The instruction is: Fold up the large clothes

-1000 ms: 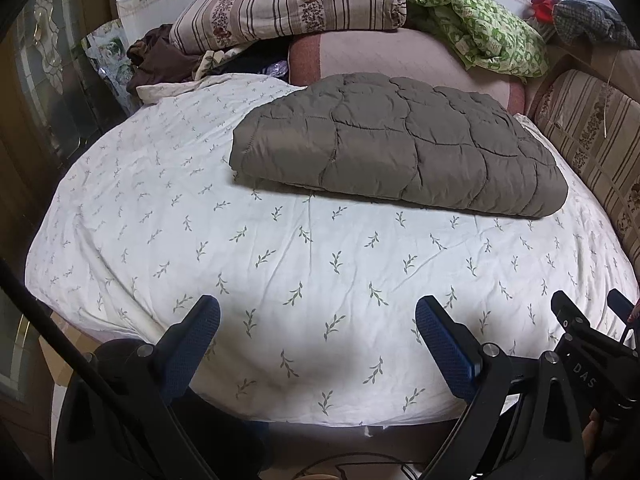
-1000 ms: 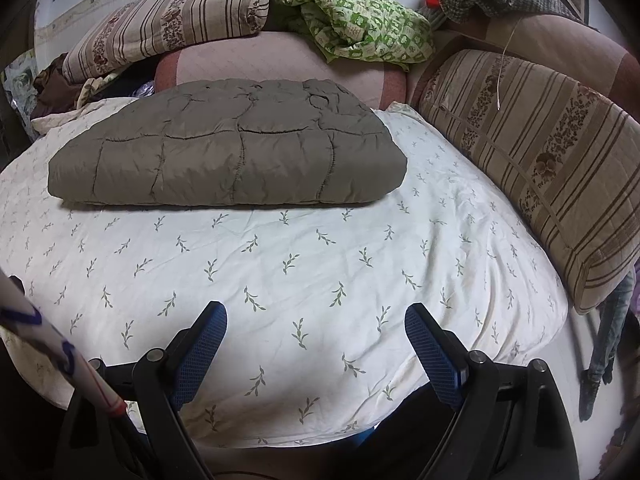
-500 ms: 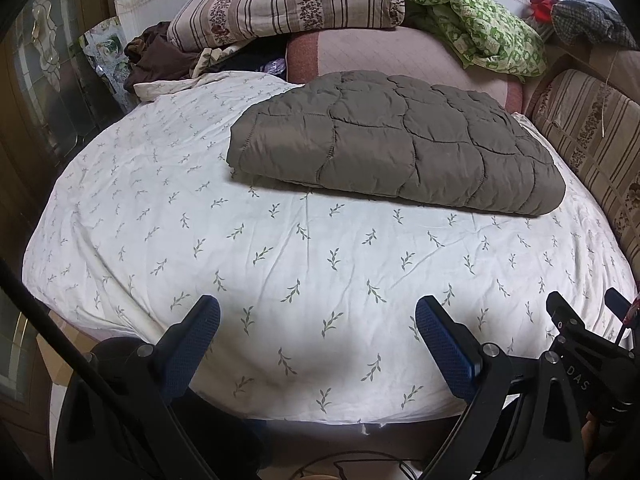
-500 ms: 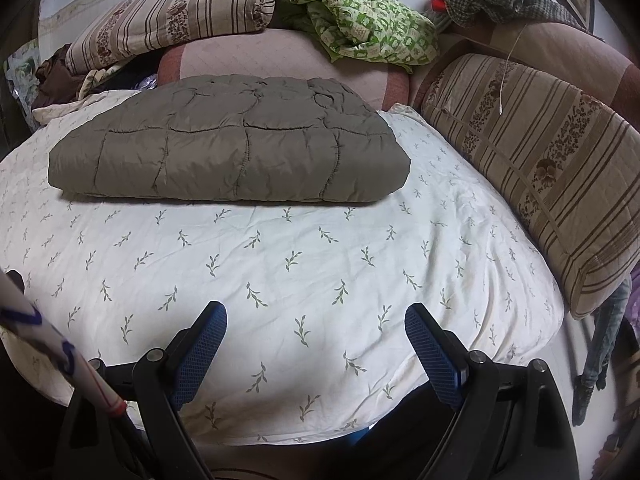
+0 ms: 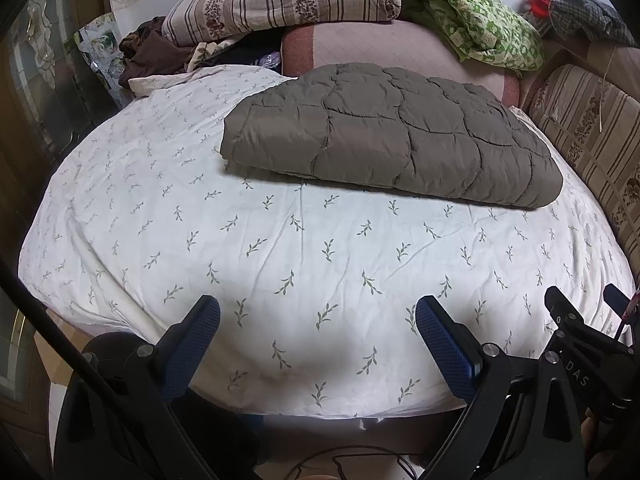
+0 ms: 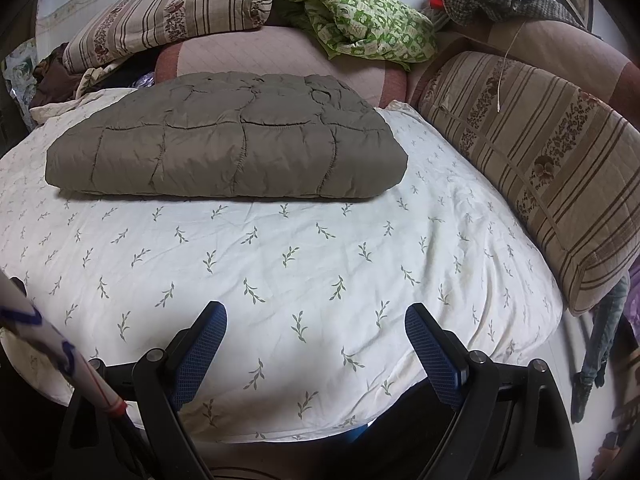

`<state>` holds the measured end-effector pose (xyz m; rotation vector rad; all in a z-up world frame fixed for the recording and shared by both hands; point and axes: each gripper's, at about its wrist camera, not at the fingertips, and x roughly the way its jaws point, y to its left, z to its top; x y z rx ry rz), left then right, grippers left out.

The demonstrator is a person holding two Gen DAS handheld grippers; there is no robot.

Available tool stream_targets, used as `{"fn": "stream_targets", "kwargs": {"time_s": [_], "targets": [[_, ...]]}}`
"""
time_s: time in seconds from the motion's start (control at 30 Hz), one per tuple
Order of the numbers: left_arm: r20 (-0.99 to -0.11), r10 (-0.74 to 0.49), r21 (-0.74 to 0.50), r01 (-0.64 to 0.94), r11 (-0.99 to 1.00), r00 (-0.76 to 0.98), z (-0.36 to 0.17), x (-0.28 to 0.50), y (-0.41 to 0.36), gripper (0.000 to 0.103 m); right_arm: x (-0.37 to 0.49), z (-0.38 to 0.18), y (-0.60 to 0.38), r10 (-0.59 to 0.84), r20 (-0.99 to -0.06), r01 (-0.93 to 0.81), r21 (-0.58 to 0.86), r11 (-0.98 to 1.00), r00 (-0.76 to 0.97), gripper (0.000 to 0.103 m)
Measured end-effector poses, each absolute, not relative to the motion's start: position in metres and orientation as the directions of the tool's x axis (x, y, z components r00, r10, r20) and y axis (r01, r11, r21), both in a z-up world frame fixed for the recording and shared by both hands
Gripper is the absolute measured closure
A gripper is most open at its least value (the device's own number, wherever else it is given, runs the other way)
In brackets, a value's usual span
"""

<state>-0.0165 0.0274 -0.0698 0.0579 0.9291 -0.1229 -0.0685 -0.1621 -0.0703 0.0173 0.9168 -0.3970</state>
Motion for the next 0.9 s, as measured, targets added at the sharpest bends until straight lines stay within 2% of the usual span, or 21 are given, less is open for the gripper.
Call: {"fn": "stream_targets", "kwargs": {"time_s": [0.9], "targets": [[-0.815,-0.092,-0.017,0.136,0.991,0.572,-0.0761,-0.0160,0.0270,0.005,-0.0664,-0.0759,-0.1593,-0.328,-0.784,0.342,-0.158,0.926,0.527,0.009]]}}
